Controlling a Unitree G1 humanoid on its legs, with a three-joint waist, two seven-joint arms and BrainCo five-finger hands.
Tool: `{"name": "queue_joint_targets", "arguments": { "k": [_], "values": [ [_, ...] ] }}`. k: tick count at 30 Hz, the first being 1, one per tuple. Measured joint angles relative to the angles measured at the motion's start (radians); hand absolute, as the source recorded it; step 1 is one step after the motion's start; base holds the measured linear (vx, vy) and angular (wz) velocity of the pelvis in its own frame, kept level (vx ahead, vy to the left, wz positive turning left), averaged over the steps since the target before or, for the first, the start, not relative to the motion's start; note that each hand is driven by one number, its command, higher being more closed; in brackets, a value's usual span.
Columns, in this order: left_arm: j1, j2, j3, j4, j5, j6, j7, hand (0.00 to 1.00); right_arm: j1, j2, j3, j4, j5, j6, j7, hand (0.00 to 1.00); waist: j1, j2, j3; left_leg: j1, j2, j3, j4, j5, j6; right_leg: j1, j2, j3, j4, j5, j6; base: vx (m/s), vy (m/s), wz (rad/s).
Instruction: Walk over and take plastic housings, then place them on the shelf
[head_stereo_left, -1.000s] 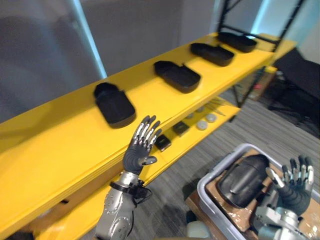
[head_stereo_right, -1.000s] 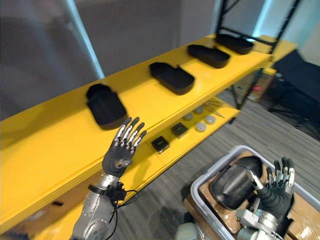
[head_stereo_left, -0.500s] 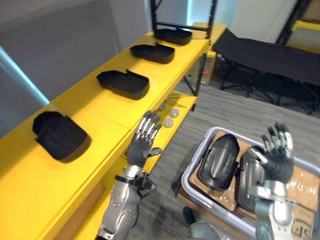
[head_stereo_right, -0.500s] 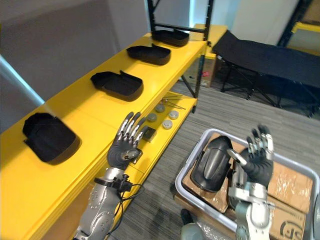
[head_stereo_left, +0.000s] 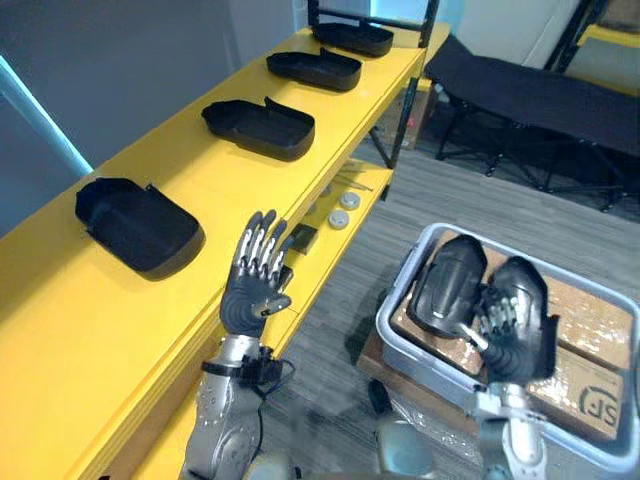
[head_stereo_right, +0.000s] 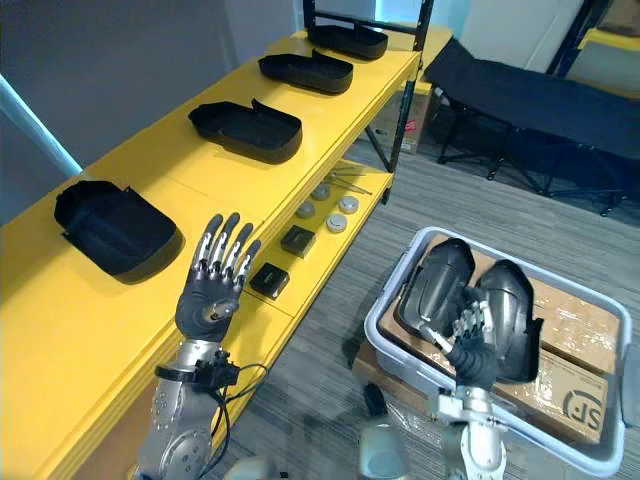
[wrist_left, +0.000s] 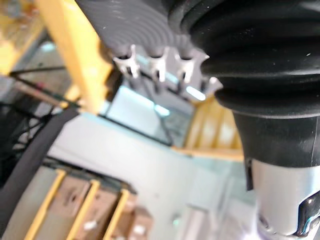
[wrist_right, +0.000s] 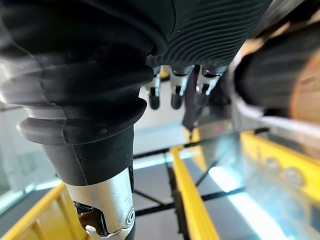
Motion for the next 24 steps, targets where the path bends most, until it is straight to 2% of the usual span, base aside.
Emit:
{"name": "queue_joint_targets", "arguments": {
  "k": [1,3,4,5,6,8,9,10,11,12,14,15,16,17,18,19,20,21,22,24],
  "values": [
    [-0.001,0.0,0.001,-0.001,-0.004,0.005,-0.003,0.0,-0.007,0.0,0.014,-0.005,-0.001,-0.004,0.001,0.0,0.01,0.002,-0.001,-0.008,0.014,0.002,-0.008,0.014,-0.005,-0.017,-0.005,-0.028,0.056,-0.011,-0.011,-0.18,-0.013,-0.18],
    [0.003,0.003,0.013,0.0,-0.013,0.031,-0.013,0.0,-0.04,0.002,0.05,-0.01,-0.002,-0.017,-0.003,0.0,0.043,0.002,-0.002,-0.02,0.055,0.005,-0.051,0.062,-0.024,-0.04,-0.053,-0.086,0.216,-0.044,-0.038,-0.09,-0.06,-0.22],
    [0.015,0.004,0.023,0.003,-0.013,0.041,-0.021,0.0,-0.067,0.005,0.063,-0.008,-0.002,-0.019,-0.013,0.0,0.049,-0.002,-0.005,-0.03,0.081,0.008,-0.07,0.083,-0.04,-0.039,-0.095,-0.105,0.292,-0.079,-0.037,-0.05,-0.123,-0.21],
    [0.02,0.007,0.025,0.006,-0.013,0.043,-0.023,0.0,-0.078,0.008,0.071,-0.005,-0.002,-0.024,-0.024,0.0,0.053,-0.004,-0.008,-0.036,0.092,0.007,-0.078,0.094,-0.048,-0.037,-0.117,-0.107,0.323,-0.084,-0.041,-0.05,-0.187,-0.24],
    [0.022,0.014,0.024,0.017,-0.013,0.05,-0.028,0.0,-0.095,0.012,0.082,0.004,-0.003,-0.025,-0.044,0.0,0.064,-0.011,-0.012,-0.04,0.11,0.009,-0.096,0.112,-0.071,-0.021,-0.161,-0.107,0.368,-0.084,-0.042,-0.03,-0.257,-0.2],
    [0.023,0.021,0.024,0.03,-0.013,0.055,-0.038,0.0,-0.113,0.021,0.098,0.02,-0.006,-0.025,-0.083,0.0,0.067,-0.034,-0.028,-0.051,0.135,0.006,-0.107,0.132,-0.108,0.025,-0.2,-0.101,0.364,-0.049,-0.059,-0.01,-0.416,-0.16],
    [0.021,0.042,0.022,0.036,-0.012,0.057,-0.049,0.0,-0.11,0.03,0.115,0.024,-0.007,-0.023,-0.11,0.0,0.067,-0.069,-0.054,-0.063,0.135,0.002,-0.114,0.145,-0.137,0.06,-0.21,-0.094,0.309,0.054,-0.079,0.0,-0.504,-0.25],
    [0.012,0.038,0.011,0.058,-0.011,0.064,-0.06,0.0,-0.114,0.022,0.115,0.03,-0.008,-0.021,-0.132,0.0,0.068,-0.046,-0.069,-0.066,0.172,-0.006,-0.145,0.169,-0.17,0.057,-0.174,-0.102,0.287,0.002,-0.037,0.02,-0.428,-0.36],
    [0.011,0.028,-0.004,0.067,-0.011,0.065,-0.06,0.0,-0.115,0.012,0.11,0.035,-0.01,-0.021,-0.143,0.0,0.062,-0.019,-0.074,-0.055,0.197,-0.001,-0.183,0.194,-0.189,0.053,-0.15,-0.106,0.275,-0.02,-0.011,0.02,-0.306,-0.38],
    [0.01,0.018,-0.015,0.068,-0.011,0.065,-0.06,0.0,-0.114,0.007,0.107,0.042,-0.01,-0.021,-0.152,0.0,0.055,-0.015,-0.075,-0.042,0.2,0.005,-0.206,0.212,-0.197,0.057,-0.146,-0.11,0.271,-0.048,0.009,0.02,-0.27,-0.35],
    [-0.006,0.0,-0.04,0.069,-0.012,0.063,-0.039,0.0,-0.108,-0.027,0.1,0.059,-0.007,-0.013,-0.15,0.0,0.038,0.0,-0.085,-0.011,0.225,0.034,-0.224,0.237,-0.224,0.063,-0.137,-0.142,0.271,-0.164,0.118,0.02,-0.362,-0.45],
    [-0.014,-0.007,-0.04,0.076,-0.014,0.063,-0.029,0.0,-0.104,-0.037,0.092,0.059,-0.007,-0.007,-0.141,0.0,0.032,0.006,-0.089,-0.014,0.232,0.032,-0.22,0.243,-0.229,0.063,-0.137,-0.164,0.267,-0.185,0.141,0.02,-0.329,-0.38],
    [-0.03,-0.021,-0.042,0.088,-0.018,0.062,-0.018,0.0,-0.101,-0.051,0.07,0.059,-0.007,0.004,-0.124,0.0,0.02,0.015,-0.086,-0.018,0.237,0.028,-0.209,0.258,-0.224,0.07,-0.136,-0.188,0.258,-0.209,0.143,0.02,-0.305,-0.22],
    [-0.042,-0.041,-0.054,0.105,-0.022,0.061,-0.014,0.0,-0.093,-0.071,0.039,0.059,-0.007,0.022,-0.106,0.0,0.005,0.026,-0.075,-0.02,0.235,0.025,-0.184,0.287,-0.196,0.092,-0.137,-0.201,0.235,-0.224,0.133,0.01,-0.255,-0.18],
    [-0.055,-0.044,-0.075,0.118,-0.049,0.061,-0.017,0.0,-0.077,-0.086,0.006,0.059,-0.008,0.031,-0.094,0.0,-0.009,0.032,-0.066,-0.035,0.23,0.025,-0.13,0.328,-0.15,0.121,-0.143,-0.206,0.211,-0.224,0.133,0.0,-0.23,-0.09],
    [-0.059,-0.043,-0.086,0.12,-0.055,0.06,-0.018,0.0,-0.067,-0.087,-0.01,0.058,-0.008,0.035,-0.091,0.0,-0.018,0.03,-0.064,-0.049,0.225,0.028,-0.095,0.35,-0.119,0.138,-0.15,-0.206,0.195,-0.225,0.131,-0.01,-0.181,-0.05],
    [-0.059,-0.042,-0.109,0.127,-0.058,0.047,-0.029,0.0,-0.047,-0.081,-0.037,0.055,-0.003,0.032,-0.089,0.0,-0.022,0.02,-0.057,-0.066,0.209,0.036,-0.056,0.356,-0.107,0.177,-0.17,-0.209,0.153,-0.226,0.128,0.0,-0.1,-0.08],
    [-0.061,-0.044,-0.128,0.131,-0.059,0.033,-0.044,0.0,-0.028,-0.086,-0.062,0.056,0.005,0.027,-0.087,0.0,-0.022,0.032,-0.064,-0.068,0.182,0.039,-0.071,0.33,-0.12,0.188,-0.181,-0.211,0.12,-0.226,0.128,-0.03,-0.041,-0.25],
    [-0.062,-0.045,-0.147,0.13,-0.059,0.017,-0.065,0.0,-0.018,-0.092,-0.085,0.066,0.018,0.023,-0.086,0.0,-0.023,0.058,-0.064,-0.068,0.164,0.061,-0.096,0.315,-0.095,0.181,-0.178,-0.205,0.097,-0.213,0.135,-0.04,0.021,-0.19],
    [-0.067,-0.047,-0.152,0.128,-0.06,0.016,-0.067,0.0,-0.017,-0.091,-0.082,0.083,0.004,0.021,-0.088,0.0,-0.035,0.063,-0.065,-0.053,0.128,0.049,-0.163,0.297,-0.101,0.152,-0.193,-0.192,0.072,-0.191,0.148,-0.12,0.085,-0.13]
  ]
}}
